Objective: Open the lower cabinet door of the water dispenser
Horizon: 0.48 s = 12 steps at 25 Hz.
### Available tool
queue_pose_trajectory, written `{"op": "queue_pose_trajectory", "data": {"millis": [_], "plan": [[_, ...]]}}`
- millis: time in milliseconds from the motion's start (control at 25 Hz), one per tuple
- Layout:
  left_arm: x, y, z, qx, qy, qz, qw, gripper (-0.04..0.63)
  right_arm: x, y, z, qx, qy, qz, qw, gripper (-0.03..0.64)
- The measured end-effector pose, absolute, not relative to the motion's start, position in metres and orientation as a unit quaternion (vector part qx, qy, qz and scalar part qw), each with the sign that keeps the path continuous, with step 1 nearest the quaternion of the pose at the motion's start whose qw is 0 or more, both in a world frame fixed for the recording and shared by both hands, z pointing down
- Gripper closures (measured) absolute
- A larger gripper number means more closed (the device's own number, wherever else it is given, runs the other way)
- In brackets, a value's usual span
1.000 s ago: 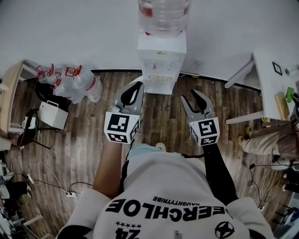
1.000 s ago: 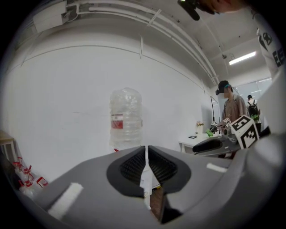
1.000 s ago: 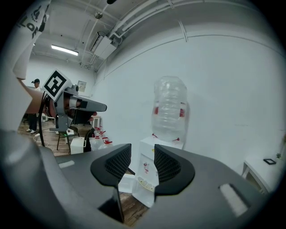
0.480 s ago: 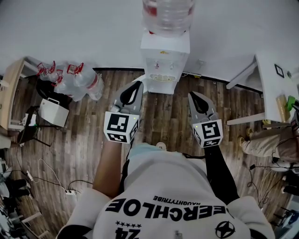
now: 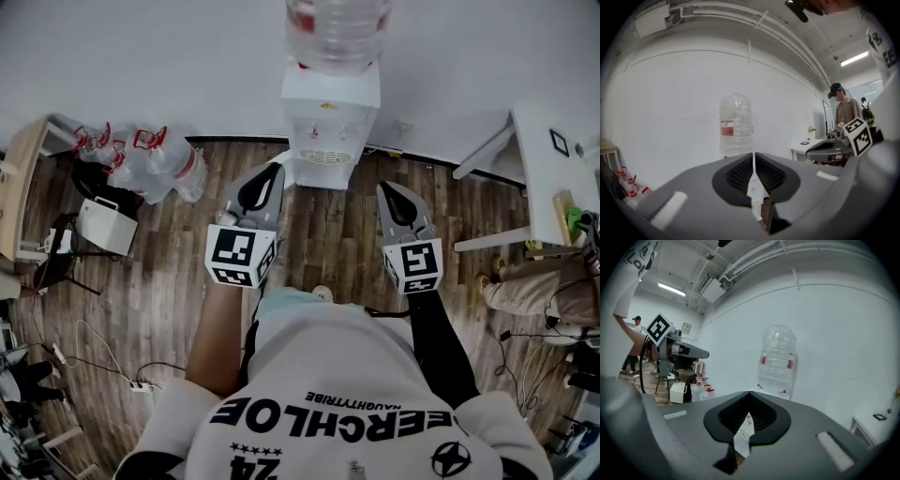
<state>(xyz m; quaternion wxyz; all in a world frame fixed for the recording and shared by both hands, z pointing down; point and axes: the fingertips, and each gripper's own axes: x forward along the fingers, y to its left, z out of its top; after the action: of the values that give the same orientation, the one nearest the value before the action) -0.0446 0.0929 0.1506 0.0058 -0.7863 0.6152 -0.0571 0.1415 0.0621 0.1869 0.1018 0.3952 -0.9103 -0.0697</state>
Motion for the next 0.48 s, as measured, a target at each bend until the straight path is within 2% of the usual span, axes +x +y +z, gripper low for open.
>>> {"op": "queue_pose_trajectory", "data": {"millis": [480], "plan": [[-0.0364,0.0887,0.1514,-0.79,0.61,-0.057,0.005,0.523,0.1519,0.0573,0.1872,0.408,-0.906,-0.058,0.095,0.614]]}}
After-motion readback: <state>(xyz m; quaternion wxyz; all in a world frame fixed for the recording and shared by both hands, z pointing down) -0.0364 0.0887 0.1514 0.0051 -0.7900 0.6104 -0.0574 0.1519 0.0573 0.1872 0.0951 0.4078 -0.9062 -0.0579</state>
